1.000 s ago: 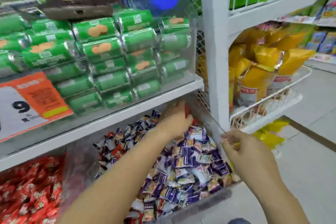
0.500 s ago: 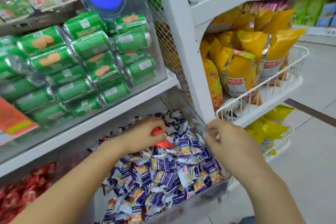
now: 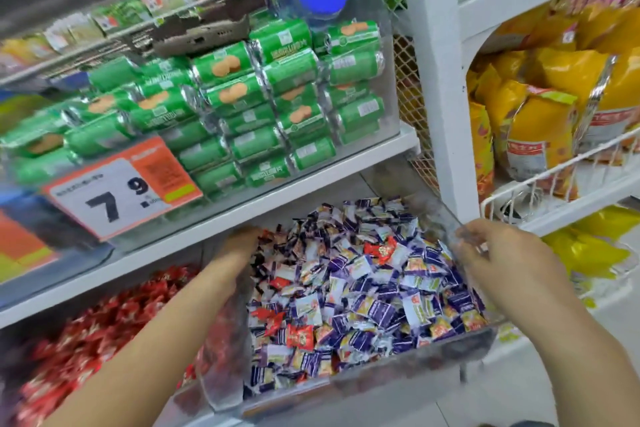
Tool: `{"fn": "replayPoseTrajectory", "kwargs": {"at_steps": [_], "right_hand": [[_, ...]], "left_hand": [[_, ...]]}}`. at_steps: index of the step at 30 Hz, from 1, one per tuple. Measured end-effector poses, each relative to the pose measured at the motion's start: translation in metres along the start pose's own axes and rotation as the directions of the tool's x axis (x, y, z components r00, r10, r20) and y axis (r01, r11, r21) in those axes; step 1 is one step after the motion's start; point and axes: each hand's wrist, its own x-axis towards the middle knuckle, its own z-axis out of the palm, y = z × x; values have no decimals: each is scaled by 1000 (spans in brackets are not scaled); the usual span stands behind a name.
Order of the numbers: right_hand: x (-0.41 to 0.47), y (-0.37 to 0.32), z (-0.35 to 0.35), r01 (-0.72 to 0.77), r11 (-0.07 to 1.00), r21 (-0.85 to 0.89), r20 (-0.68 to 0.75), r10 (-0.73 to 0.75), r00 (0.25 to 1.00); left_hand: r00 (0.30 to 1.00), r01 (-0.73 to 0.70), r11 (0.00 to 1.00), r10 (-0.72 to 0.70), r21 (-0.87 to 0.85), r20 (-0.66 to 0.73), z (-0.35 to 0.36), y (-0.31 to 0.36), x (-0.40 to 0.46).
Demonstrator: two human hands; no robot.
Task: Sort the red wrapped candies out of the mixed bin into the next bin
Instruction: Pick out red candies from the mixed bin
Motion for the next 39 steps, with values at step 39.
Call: {"fn": "replayPoseTrajectory", "kwargs": {"at_steps": [39], "right_hand": [[-3, -4, 4, 62, 998, 9, -32, -62, 998]], "left_hand": [[891, 449, 770, -421, -452, 168, 47, -49, -86]]}}
